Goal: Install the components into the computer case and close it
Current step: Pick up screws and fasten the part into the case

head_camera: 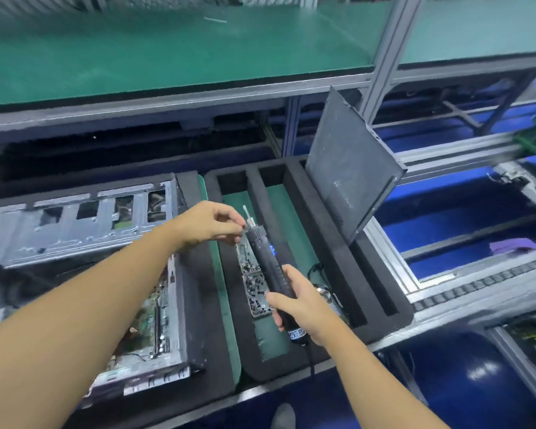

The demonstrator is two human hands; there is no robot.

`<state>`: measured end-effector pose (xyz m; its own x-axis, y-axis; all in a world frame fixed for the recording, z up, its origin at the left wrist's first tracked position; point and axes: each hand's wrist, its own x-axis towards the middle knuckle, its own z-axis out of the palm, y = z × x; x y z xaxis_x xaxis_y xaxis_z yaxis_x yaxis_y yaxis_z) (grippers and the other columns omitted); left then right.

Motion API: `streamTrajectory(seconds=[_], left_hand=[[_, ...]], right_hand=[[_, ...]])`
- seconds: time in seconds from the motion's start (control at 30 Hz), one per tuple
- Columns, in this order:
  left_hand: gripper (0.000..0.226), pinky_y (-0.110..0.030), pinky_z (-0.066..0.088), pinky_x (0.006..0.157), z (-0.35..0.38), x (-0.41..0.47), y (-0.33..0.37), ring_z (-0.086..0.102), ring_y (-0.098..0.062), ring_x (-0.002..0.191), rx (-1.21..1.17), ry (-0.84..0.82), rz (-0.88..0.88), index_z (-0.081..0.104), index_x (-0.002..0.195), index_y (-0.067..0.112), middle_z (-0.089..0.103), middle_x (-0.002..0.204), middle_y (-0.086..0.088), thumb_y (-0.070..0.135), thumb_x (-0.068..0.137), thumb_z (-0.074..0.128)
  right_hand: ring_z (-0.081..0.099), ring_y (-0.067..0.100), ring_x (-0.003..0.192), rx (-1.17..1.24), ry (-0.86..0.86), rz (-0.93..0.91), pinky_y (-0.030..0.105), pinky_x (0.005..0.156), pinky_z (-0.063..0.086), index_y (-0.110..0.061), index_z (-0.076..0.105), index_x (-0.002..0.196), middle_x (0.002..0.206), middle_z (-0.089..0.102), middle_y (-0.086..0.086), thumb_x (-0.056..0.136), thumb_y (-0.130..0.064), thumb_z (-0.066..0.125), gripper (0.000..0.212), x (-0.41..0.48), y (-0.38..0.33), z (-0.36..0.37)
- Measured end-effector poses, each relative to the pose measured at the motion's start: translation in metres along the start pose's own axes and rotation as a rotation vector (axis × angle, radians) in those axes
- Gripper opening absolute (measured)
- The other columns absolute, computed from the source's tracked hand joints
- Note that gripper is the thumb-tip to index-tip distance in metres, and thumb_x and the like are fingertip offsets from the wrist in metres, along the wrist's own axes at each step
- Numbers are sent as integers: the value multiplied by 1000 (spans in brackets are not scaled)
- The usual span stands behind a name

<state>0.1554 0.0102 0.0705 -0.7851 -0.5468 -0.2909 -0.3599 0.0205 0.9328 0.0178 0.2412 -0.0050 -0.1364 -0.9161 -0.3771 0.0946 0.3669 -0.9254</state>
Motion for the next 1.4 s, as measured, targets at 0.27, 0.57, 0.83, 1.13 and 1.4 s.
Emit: streamTrajectory(seconds=[0.27,0.57,0.83,1.13,1.4], left_hand=[[18,-27,58,69,-30,-77,-13,64,-18,70,-430,3,69,59,96,5,66,81,-10,8,103,42],[26,-27,57,55,-48,-180,-37,64,-22,60,-422,82,134,49,87,5,64,70,-11,7,106,32],[28,-34,56,66,-73,-247,-56,66,-22,67,56,140,187,51,93,6,65,76,-8,10,107,27],[21,-41,59,78,-89,-283,-67,71,-20,79,192,215,224,57,97,15,71,82,1,13,105,38],[13,-36,60,80,-93,-305,-74,74,-24,83,61,255,247,64,95,4,75,84,-7,-3,97,53]], right_hand=[[59,21,60,-177,51,-14,30,57,50,-25,36,149,73,67,4,87,-34,73,73,-35,-36,60],[54,17,44,-429,67,-70,25,47,46,-36,54,104,57,58,-2,83,-32,68,26,-86,-50,150],[56,17,45,-571,64,-61,26,48,48,-47,49,101,56,63,1,80,-39,64,27,-120,-50,210],[54,17,44,-582,40,-74,25,48,47,-40,52,108,53,59,-1,85,-31,65,28,-138,-53,238],[53,19,45,-613,16,-78,25,49,48,-33,52,104,54,59,1,86,-30,65,23,-149,-48,249]])
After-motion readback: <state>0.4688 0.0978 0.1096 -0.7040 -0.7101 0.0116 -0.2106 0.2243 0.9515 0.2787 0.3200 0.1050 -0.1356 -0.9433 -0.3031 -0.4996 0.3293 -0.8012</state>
